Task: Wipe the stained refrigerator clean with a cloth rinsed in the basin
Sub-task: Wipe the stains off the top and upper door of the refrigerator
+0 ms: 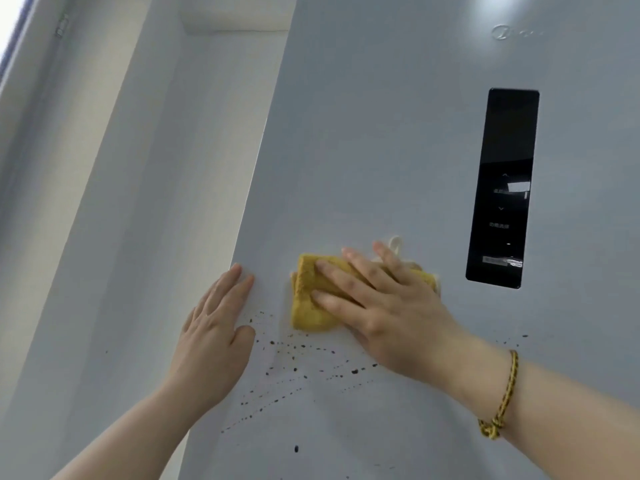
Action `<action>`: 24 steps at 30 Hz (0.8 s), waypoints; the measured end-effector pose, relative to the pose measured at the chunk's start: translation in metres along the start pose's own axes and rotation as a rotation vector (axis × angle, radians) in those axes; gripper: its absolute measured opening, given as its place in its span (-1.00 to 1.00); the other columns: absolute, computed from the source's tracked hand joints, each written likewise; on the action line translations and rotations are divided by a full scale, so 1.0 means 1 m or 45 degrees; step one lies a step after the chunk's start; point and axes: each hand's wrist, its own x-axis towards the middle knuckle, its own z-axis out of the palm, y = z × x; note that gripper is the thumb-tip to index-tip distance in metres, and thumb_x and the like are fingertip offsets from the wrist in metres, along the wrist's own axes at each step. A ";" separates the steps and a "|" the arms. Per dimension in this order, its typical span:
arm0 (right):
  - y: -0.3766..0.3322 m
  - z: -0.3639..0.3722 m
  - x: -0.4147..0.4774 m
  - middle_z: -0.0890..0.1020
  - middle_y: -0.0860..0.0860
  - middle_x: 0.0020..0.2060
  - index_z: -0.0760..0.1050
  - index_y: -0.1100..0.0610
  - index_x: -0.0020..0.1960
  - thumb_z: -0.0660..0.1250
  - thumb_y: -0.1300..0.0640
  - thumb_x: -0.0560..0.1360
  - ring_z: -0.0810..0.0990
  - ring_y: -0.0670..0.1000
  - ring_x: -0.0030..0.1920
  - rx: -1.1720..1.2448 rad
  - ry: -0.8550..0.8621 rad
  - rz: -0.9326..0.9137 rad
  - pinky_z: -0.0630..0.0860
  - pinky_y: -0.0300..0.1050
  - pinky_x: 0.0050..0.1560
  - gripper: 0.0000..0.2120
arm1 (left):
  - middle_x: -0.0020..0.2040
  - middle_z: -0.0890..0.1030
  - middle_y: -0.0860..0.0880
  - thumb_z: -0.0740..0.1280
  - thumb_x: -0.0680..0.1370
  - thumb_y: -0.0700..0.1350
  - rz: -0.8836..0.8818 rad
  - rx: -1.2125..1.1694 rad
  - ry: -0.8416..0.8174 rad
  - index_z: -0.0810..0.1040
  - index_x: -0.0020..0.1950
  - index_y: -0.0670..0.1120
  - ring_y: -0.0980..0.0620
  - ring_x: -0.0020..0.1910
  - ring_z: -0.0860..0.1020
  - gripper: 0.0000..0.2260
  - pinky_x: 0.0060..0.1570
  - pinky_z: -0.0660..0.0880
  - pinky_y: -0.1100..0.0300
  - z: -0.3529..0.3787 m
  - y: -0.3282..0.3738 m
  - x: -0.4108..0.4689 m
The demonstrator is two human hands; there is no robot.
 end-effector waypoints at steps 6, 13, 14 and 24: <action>0.066 -0.017 -0.007 0.53 0.17 0.23 0.53 0.14 0.19 0.12 0.10 0.44 0.28 0.17 0.21 -0.137 0.097 0.602 0.11 0.13 0.26 -0.61 | 0.48 -0.01 0.19 0.05 0.54 -0.13 -0.036 0.009 0.036 0.13 0.45 0.09 0.12 0.47 -0.03 -0.53 0.38 -0.11 0.24 0.003 0.023 -0.007; -0.001 -0.018 -0.077 0.50 0.04 0.29 0.41 0.02 0.24 0.12 0.14 0.47 0.33 0.14 0.30 0.003 0.011 0.019 0.09 0.10 0.38 -0.65 | 0.31 -0.01 0.30 -0.12 0.31 0.01 0.216 -0.037 0.092 0.20 0.41 0.11 0.29 0.38 -0.01 -0.36 0.18 -0.27 0.58 0.037 0.073 -0.016; 0.001 -0.021 -0.089 0.49 0.02 0.30 0.39 0.01 0.25 0.11 0.14 0.50 0.33 0.13 0.31 0.014 0.000 -0.043 0.10 0.11 0.39 -0.67 | 0.32 0.00 0.28 -0.16 0.29 0.07 0.259 -0.031 0.095 0.21 0.41 0.09 0.35 0.32 -0.02 -0.32 0.15 -0.30 0.62 0.043 0.080 -0.017; 0.146 -0.068 -0.141 0.49 0.17 0.28 0.33 0.06 0.26 0.12 0.07 0.46 0.29 0.16 0.24 -0.183 0.084 0.763 0.14 0.10 0.24 -0.63 | 0.35 0.39 -0.17 0.04 0.45 0.05 0.410 0.177 0.079 0.40 0.31 -0.11 -0.04 0.33 0.13 -0.51 0.30 -0.05 0.18 0.090 0.127 -0.033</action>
